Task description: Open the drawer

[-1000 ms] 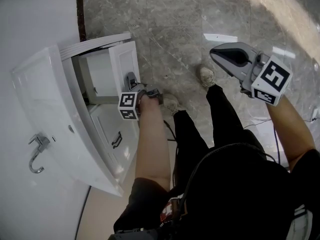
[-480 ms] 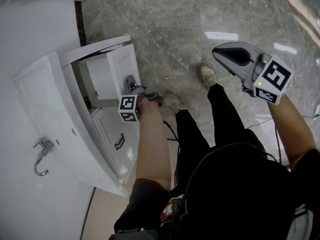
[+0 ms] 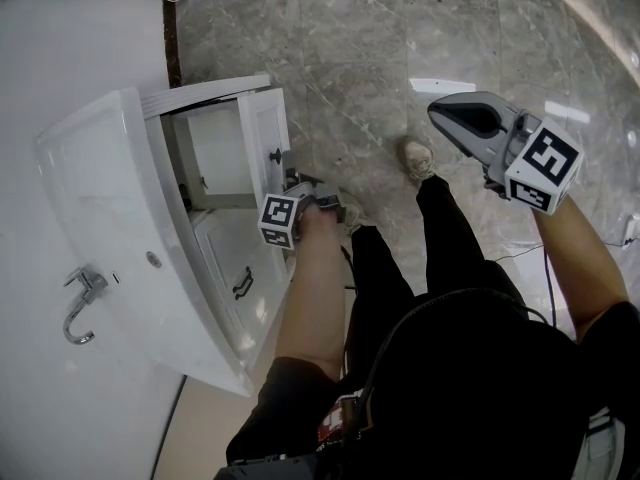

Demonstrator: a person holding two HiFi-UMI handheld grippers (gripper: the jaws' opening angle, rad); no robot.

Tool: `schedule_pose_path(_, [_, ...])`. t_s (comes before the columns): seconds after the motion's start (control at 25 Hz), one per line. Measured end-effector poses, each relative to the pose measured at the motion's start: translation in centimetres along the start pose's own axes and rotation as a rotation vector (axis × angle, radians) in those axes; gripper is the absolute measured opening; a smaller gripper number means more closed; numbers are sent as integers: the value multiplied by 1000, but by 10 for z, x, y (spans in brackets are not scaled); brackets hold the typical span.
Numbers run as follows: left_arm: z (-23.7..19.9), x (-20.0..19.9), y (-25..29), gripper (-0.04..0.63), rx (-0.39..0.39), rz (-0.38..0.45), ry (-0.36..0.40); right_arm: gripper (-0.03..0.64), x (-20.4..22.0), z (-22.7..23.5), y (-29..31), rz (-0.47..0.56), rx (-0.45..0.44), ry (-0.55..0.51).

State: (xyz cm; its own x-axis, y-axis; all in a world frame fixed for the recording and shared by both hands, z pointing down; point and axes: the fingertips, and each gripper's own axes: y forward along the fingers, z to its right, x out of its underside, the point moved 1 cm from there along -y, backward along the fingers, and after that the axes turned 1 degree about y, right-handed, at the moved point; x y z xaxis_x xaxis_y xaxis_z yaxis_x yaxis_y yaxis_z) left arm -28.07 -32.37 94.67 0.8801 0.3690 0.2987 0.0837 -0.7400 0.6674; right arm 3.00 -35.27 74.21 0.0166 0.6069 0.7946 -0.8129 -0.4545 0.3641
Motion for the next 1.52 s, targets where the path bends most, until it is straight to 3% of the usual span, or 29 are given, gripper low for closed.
schedule_pose_path(0.16, [26, 31, -18, 135, 69, -151, 83, -5, -24, -18, 9, -7, -8, -32])
schedule_pose_path(0.32, [78, 59, -44, 135, 214, -292, 213, -5, -51, -38, 15, -7, -7, -72])
schedule_pose_path(0.52, [153, 51, -83, 135, 387, -344, 347, -5, -90, -61, 18, -7, 3, -115])
schedule_pose_path(0.8, [249, -27, -149, 129, 552, -235, 513, -5, -153, -98, 12, 12, 21, -171])
schedule_pose_path(0.96, [285, -82, -190, 79, 605, -131, 626, -5, -193, -127, 21, 34, 4, -216])
schedule_pose_path(1.12, [303, -140, -237, 6, 605, -18, 685, -5, -223, -162, 32, 30, -28, -253])
schedule_pose_path(1.32, [304, -220, -300, 0, 589, 156, 716, -5, -258, -212, 61, 18, -99, -326])
schedule_pose_path(1.52, [271, -286, -372, 0, 515, 333, 707, -5, -275, -271, 99, 1, -208, -404])
